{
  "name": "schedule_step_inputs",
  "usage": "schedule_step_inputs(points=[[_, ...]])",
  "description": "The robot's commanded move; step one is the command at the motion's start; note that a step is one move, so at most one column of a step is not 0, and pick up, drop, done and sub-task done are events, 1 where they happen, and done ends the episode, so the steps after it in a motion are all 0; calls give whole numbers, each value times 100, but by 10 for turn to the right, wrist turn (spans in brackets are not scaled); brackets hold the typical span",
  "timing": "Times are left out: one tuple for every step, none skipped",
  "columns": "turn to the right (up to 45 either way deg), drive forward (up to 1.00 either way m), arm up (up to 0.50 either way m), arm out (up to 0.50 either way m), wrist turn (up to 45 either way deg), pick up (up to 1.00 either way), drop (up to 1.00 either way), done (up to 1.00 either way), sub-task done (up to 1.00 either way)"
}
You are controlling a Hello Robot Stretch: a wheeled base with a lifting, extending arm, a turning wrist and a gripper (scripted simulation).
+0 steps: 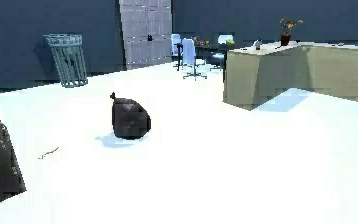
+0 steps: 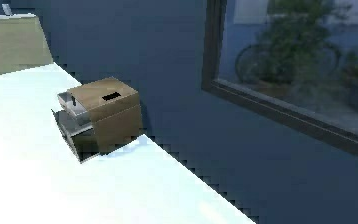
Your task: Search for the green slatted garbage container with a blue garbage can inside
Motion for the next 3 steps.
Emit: schedule_step_inputs(points=[[0,25,0,0,0,0,0,0,0],[-330,0,0,0,0,0,0,0,0],[0,100,0,0,0,0,0,0,0]])
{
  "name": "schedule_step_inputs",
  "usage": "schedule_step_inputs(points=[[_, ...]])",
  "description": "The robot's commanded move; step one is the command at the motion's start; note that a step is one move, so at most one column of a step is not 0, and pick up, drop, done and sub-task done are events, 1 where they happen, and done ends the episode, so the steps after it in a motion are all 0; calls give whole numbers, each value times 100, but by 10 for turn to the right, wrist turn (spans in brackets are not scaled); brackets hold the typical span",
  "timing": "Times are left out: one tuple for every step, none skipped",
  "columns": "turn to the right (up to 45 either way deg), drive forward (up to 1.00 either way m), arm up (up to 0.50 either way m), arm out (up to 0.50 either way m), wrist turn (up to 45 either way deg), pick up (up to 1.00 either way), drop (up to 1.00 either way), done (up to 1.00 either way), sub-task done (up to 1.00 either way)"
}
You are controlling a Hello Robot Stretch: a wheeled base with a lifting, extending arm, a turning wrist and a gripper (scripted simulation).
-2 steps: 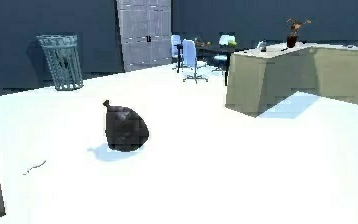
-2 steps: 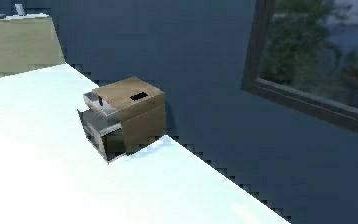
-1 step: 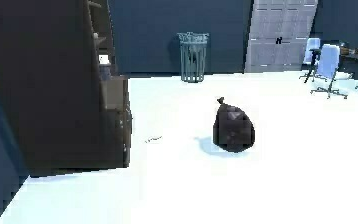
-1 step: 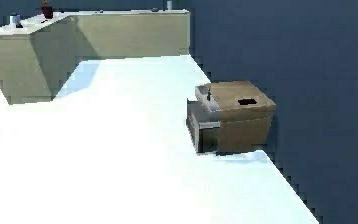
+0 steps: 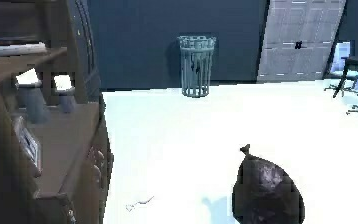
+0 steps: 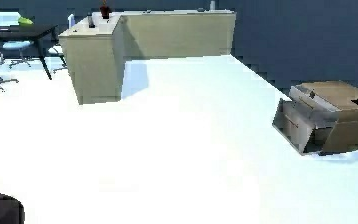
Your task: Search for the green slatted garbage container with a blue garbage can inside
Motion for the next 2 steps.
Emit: schedule_step_inputs(points=[[0,100,0,0,0,0,0,0,0],[0,100,0,0,0,0,0,0,0]])
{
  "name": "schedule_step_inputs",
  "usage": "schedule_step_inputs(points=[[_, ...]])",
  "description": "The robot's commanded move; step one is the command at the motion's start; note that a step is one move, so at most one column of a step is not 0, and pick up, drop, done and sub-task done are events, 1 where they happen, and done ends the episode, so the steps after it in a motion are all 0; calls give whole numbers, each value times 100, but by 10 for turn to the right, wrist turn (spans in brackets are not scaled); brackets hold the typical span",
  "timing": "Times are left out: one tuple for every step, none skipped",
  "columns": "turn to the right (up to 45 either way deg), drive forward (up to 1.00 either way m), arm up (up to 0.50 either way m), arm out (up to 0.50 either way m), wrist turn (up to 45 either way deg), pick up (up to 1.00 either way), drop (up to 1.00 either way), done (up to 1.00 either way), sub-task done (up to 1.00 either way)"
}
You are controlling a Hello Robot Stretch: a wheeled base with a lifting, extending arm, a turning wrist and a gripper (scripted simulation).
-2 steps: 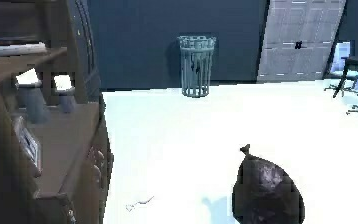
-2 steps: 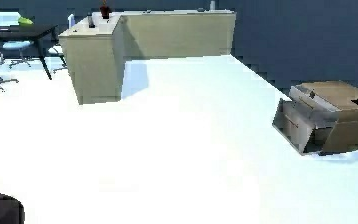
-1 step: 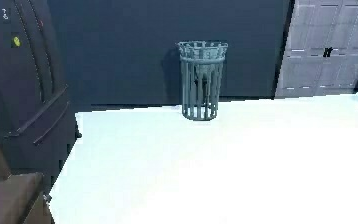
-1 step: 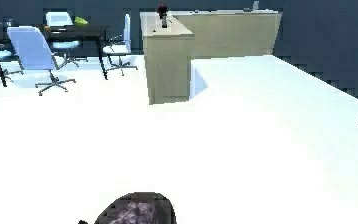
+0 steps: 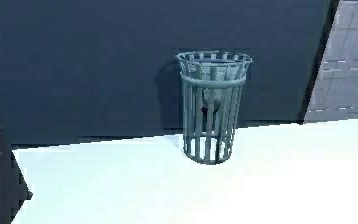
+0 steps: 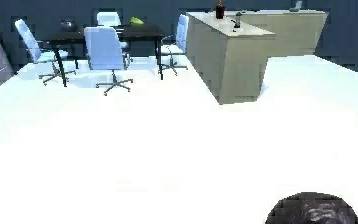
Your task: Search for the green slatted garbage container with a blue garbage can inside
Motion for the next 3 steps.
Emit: schedule_step_inputs(points=[[0,85,0,0,0,0,0,0,0],[150,0,0,0,0,0,0,0,0],[0,0,0,0,0,0,0,100,0]])
